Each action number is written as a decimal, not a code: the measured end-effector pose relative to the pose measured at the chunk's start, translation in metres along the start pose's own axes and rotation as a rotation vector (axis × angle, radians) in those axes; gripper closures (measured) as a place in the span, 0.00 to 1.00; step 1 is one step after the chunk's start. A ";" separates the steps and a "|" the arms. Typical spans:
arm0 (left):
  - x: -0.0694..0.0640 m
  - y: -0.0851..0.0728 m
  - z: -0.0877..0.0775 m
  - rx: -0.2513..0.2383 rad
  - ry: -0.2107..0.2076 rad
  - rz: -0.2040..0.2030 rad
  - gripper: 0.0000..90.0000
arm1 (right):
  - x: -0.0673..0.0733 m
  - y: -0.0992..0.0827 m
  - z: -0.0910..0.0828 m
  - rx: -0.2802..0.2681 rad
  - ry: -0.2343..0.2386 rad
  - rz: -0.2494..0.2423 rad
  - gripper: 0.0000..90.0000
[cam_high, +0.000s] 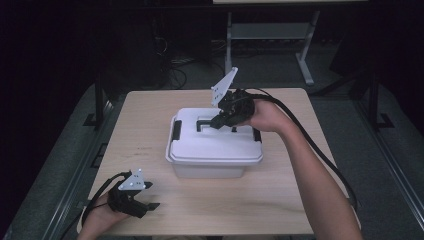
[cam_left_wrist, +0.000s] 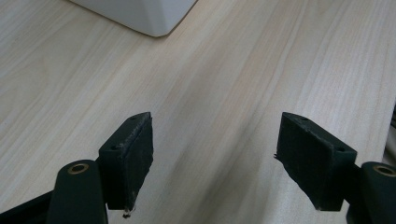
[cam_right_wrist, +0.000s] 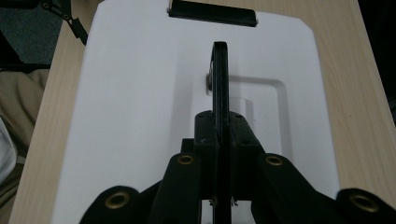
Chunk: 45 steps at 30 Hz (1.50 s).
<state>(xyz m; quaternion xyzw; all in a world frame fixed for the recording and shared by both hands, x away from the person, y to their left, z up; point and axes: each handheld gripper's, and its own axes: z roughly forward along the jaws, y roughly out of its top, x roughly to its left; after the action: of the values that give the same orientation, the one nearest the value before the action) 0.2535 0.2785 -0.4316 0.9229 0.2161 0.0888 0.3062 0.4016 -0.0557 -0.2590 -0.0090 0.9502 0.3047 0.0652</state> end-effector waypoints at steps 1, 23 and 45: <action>0.000 0.000 0.000 0.000 0.000 0.000 0.30 | 0.000 0.000 0.000 0.000 0.000 0.000 0.93; 0.001 -0.002 0.000 -0.008 0.001 -0.009 0.30 | -0.013 0.000 0.023 -0.018 0.005 0.016 0.93; 0.003 -0.003 -0.001 -0.009 0.002 -0.015 0.30 | -0.020 0.003 0.038 -0.007 0.010 0.019 0.93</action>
<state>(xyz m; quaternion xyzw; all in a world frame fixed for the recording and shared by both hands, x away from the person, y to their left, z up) 0.2545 0.2822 -0.4321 0.9198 0.2227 0.0885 0.3108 0.4257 -0.0316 -0.2857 -0.0019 0.9494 0.3088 0.0575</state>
